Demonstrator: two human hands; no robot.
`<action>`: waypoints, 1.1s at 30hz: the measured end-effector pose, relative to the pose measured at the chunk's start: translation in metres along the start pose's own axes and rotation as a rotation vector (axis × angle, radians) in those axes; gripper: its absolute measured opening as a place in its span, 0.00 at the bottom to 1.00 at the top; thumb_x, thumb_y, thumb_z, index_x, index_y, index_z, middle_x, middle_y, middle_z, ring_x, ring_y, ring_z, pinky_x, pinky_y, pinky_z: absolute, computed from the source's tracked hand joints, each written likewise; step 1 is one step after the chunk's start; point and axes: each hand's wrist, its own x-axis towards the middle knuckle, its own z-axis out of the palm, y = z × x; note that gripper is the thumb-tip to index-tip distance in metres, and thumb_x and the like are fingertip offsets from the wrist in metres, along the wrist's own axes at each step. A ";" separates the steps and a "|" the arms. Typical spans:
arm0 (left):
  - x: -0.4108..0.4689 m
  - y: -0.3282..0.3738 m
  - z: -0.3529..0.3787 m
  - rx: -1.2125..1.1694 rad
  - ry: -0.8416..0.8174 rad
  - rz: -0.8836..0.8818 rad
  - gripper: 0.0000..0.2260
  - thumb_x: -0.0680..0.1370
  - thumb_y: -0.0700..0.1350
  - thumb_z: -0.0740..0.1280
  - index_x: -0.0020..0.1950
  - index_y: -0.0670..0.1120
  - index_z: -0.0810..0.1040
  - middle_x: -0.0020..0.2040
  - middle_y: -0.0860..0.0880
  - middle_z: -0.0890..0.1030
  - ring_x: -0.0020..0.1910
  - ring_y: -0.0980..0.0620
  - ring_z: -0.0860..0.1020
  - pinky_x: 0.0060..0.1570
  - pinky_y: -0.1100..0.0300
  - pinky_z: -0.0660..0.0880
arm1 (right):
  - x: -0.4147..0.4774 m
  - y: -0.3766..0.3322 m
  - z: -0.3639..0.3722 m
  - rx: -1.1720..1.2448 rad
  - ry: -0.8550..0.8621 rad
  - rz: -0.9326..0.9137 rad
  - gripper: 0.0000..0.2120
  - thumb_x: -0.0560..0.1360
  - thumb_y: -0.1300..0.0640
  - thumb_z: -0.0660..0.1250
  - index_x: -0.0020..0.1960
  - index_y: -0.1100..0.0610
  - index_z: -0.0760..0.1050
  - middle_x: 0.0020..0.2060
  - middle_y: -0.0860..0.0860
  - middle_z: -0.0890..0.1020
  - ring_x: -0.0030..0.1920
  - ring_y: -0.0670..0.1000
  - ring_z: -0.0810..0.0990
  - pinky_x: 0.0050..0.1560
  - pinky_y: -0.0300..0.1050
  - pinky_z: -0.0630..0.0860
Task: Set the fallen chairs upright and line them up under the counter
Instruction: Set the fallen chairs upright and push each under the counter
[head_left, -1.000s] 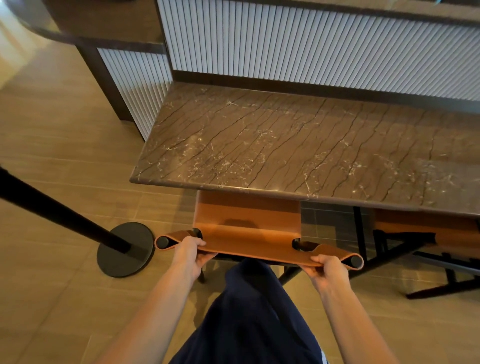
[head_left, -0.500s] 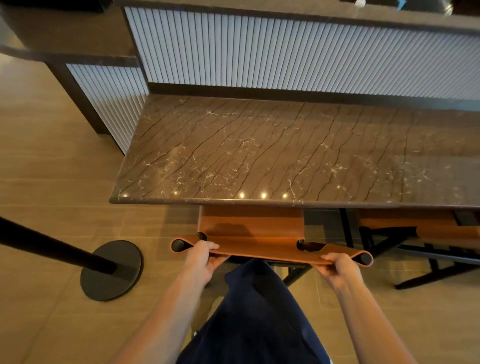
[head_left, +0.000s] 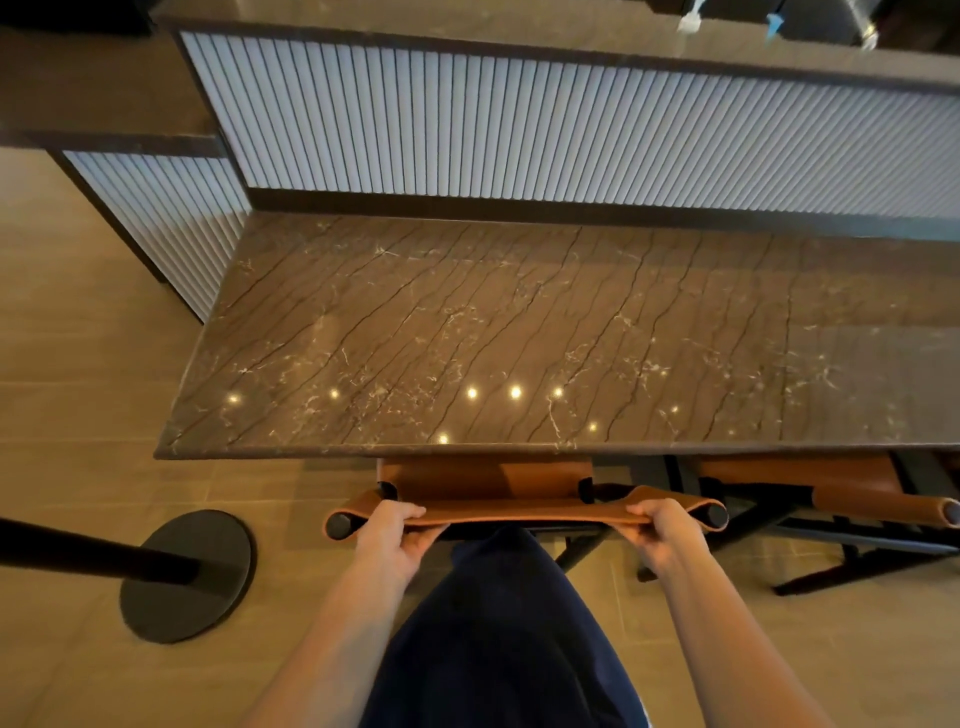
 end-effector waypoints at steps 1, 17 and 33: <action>0.000 0.000 0.000 -0.003 0.010 -0.004 0.18 0.75 0.25 0.58 0.62 0.36 0.70 0.54 0.36 0.75 0.59 0.34 0.75 0.48 0.42 0.76 | 0.002 0.000 0.000 0.000 0.008 0.010 0.18 0.74 0.75 0.59 0.61 0.63 0.70 0.54 0.63 0.77 0.43 0.63 0.79 0.35 0.58 0.79; -0.020 -0.021 0.013 -0.038 0.024 0.112 0.05 0.80 0.40 0.63 0.47 0.38 0.75 0.45 0.39 0.78 0.45 0.42 0.79 0.60 0.47 0.75 | 0.001 -0.006 -0.005 0.017 -0.181 0.121 0.07 0.76 0.71 0.62 0.51 0.62 0.72 0.47 0.61 0.79 0.44 0.59 0.81 0.39 0.58 0.80; -0.022 -0.035 0.039 0.007 -0.055 0.155 0.20 0.80 0.30 0.54 0.72 0.38 0.62 0.65 0.34 0.72 0.59 0.34 0.75 0.39 0.39 0.79 | 0.002 -0.009 -0.007 0.128 -0.255 0.119 0.13 0.76 0.75 0.57 0.54 0.60 0.68 0.49 0.61 0.73 0.46 0.66 0.78 0.41 0.66 0.79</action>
